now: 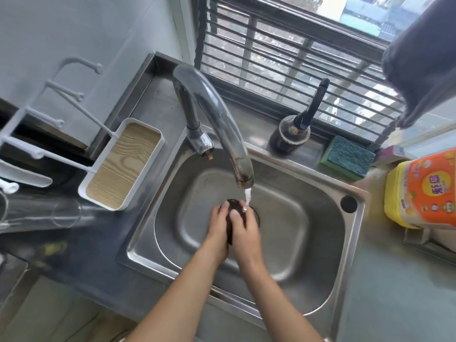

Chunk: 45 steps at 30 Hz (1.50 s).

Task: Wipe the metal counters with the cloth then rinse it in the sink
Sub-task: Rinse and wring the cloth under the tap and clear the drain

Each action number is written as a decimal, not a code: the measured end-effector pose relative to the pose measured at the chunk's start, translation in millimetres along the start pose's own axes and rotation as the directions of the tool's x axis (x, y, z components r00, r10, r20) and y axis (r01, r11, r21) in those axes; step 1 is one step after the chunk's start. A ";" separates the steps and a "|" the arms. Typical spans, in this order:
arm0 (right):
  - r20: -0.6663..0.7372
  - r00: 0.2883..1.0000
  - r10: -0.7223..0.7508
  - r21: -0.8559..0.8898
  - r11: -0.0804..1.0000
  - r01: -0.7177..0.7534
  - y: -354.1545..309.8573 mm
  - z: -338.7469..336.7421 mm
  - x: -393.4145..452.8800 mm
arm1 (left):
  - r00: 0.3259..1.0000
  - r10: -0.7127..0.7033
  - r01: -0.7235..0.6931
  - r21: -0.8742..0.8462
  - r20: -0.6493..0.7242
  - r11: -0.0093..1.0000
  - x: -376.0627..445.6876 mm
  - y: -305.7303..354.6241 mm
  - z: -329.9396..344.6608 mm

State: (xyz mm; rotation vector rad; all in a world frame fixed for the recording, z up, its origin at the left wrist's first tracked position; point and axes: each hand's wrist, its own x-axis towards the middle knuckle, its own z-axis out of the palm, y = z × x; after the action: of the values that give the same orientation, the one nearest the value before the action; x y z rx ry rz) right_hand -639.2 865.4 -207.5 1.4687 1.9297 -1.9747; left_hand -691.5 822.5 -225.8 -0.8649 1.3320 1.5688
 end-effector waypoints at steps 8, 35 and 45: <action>-0.256 0.942 0.215 -0.139 0.957 -0.256 -9.1 -21.4 74.6 | 0.967 0.199 -0.224 0.159 0.156 0.962 -16.6 -10.6 8.1; -0.002 0.973 0.231 -0.042 0.972 -0.231 1.2 -3.6 63.1 | 0.997 0.064 -0.052 0.216 -0.047 0.975 -22.6 3.1 28.4; 0.171 0.950 0.260 0.074 0.958 -0.276 -9.7 -10.6 35.3 | 0.998 0.031 -0.026 0.074 -0.063 0.997 -16.2 9.4 19.2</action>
State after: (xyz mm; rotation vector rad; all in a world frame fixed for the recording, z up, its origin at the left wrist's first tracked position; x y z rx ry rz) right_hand -658.4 896.1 -219.1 1.4523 1.5006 -2.0154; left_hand -693.6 838.1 -204.1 -0.8602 1.4443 1.5155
